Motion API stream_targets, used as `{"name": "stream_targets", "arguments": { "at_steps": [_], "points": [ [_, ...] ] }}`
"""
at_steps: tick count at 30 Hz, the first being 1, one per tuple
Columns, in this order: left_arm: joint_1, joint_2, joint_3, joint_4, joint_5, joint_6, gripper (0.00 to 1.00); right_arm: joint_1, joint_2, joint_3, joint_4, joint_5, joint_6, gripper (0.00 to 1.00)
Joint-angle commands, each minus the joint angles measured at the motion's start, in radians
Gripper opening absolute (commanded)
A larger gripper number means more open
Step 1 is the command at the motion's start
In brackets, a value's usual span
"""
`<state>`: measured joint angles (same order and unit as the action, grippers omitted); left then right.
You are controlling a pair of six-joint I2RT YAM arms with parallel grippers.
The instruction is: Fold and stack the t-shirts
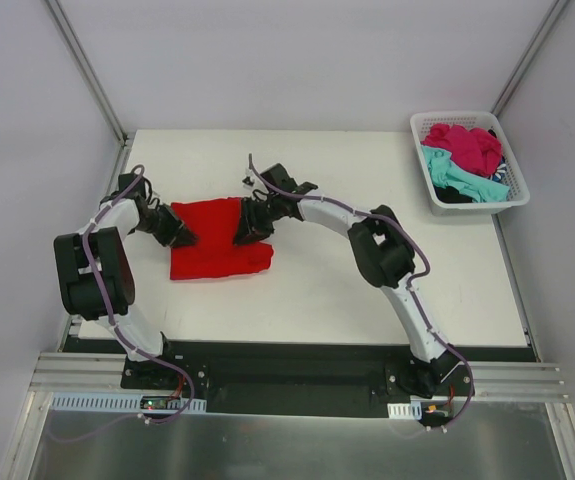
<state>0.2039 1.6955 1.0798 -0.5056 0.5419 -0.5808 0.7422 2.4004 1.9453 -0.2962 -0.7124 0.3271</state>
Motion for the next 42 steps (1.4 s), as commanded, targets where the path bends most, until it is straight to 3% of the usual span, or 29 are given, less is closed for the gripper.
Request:
{"name": "stream_targets", "arguments": {
  "at_steps": [1, 8, 16, 23, 29, 42],
  "points": [
    [0.037, -0.026, -0.021, -0.014, -0.01, 0.03, 0.2, -0.032, -0.041, -0.066, 0.011, 0.017, -0.026, 0.32],
    [0.101, -0.036, 0.006, -0.079, -0.036, 0.067, 0.2, -0.13, -0.136, -0.181, -0.033, 0.071, -0.083, 0.33],
    [0.115, -0.046, 0.038, -0.114, -0.03, 0.081, 0.21, -0.179, -0.195, -0.168, -0.142, 0.091, -0.16, 0.33],
    [0.106, -0.158, 0.077, -0.135, 0.035, 0.044, 0.23, -0.101, -0.239, -0.057, -0.236, 0.117, -0.168, 0.33],
    [0.086, -0.116, 0.146, -0.169, 0.047, 0.045, 0.25, -0.026, -0.265, 0.078, -0.305, 0.145, -0.157, 0.33],
    [0.049, -0.192, 0.006, -0.137, 0.053, 0.024, 0.25, 0.062, -0.271, -0.06, -0.224, 0.169, -0.096, 0.31]
  ]
}}
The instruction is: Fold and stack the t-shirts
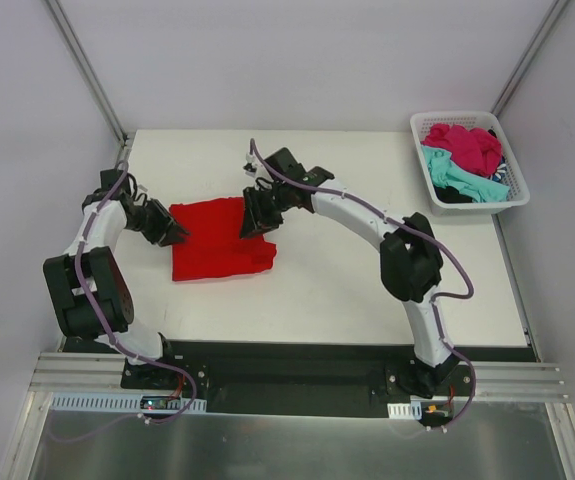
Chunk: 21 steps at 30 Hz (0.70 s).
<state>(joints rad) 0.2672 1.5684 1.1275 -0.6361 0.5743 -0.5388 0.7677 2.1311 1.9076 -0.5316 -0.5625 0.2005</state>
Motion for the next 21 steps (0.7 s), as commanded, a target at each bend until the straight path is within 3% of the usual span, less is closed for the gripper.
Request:
{"name": "stream_targets", "arguments": {
  "at_steps": [1, 21],
  "points": [
    [-0.013, -0.068, -0.049, -0.004, 0.019, -0.02, 0.24, 0.041, 0.006, -0.016, 0.013, 0.019, 0.031, 0.31],
    [-0.022, -0.111, -0.135, 0.003, 0.016, 0.0, 0.24, 0.051, -0.069, -0.219, 0.059, 0.042, 0.02, 0.32]
  ]
}}
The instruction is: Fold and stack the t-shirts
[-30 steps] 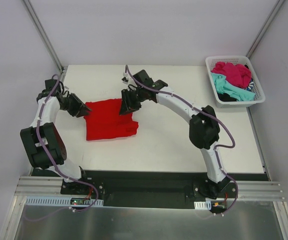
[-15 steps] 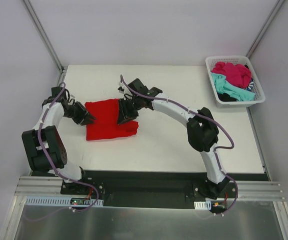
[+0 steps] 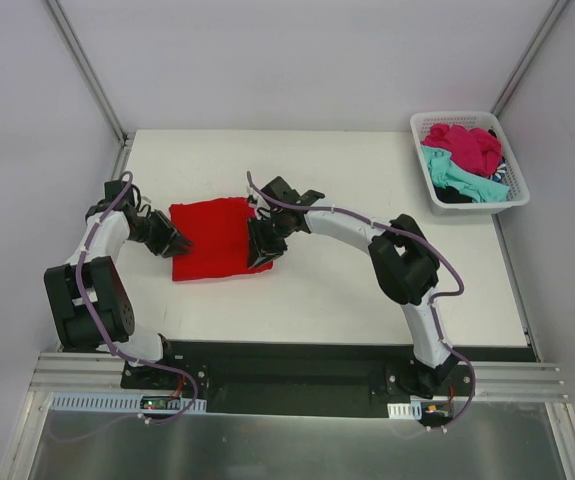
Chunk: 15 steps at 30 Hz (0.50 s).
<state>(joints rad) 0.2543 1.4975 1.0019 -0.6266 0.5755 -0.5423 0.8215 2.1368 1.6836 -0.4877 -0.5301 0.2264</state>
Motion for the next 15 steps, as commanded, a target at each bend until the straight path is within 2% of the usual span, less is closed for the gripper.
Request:
{"name": "stream_targets", "arguments": {
  "at_steps": [1, 6, 15],
  "points": [
    [-0.009, -0.039, -0.009, -0.008, 0.012, 0.004, 0.24, -0.002, -0.075, 0.01, 0.015, 0.01, -0.006, 0.32],
    [-0.009, -0.042, 0.03, -0.062, -0.046, 0.045, 0.28, -0.002, -0.063, 0.036, 0.012, 0.001, -0.004, 0.33],
    [0.0, -0.037, 0.089, -0.189, -0.287, 0.125, 0.26, -0.004, -0.066, 0.044, 0.003, 0.007, -0.013, 0.32]
  ]
}}
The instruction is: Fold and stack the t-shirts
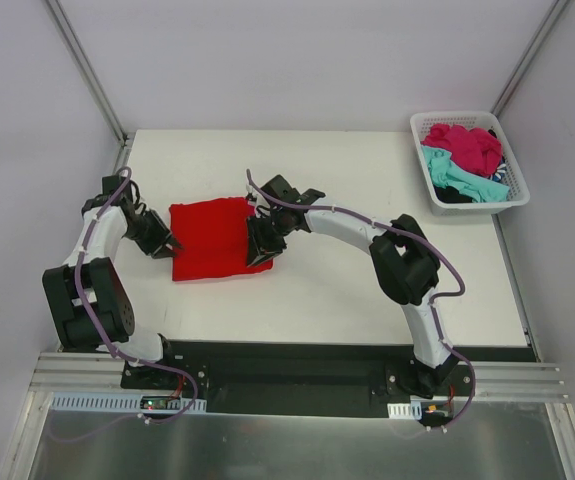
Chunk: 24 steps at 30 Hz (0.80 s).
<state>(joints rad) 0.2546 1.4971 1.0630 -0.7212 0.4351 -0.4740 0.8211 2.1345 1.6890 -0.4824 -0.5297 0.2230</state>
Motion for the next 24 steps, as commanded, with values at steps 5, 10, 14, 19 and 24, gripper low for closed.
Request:
{"name": "stream_targets", "arguments": {
  "at_steps": [5, 10, 14, 19, 24],
  "points": [
    [0.037, -0.052, 0.04, -0.138, -0.194, 0.084, 0.26, -0.007, -0.059, 0.04, -0.007, 0.005, -0.014, 0.32],
    [0.038, -0.077, 0.031, -0.153, -0.203, 0.083, 0.27, -0.008, -0.056, 0.046, -0.007, 0.005, -0.014, 0.33],
    [0.038, -0.078, 0.023, -0.152, -0.207, 0.077, 0.28, -0.01, -0.058, 0.047, -0.008, 0.005, -0.016, 0.32],
    [0.038, -0.046, 0.002, -0.11, -0.148, 0.063, 0.27, -0.011, -0.062, 0.051, -0.013, 0.005, -0.019, 0.33],
    [0.038, -0.032, -0.009, -0.083, -0.136, 0.052, 0.27, -0.013, -0.067, 0.054, -0.019, 0.0, -0.025, 0.32]
  ]
}}
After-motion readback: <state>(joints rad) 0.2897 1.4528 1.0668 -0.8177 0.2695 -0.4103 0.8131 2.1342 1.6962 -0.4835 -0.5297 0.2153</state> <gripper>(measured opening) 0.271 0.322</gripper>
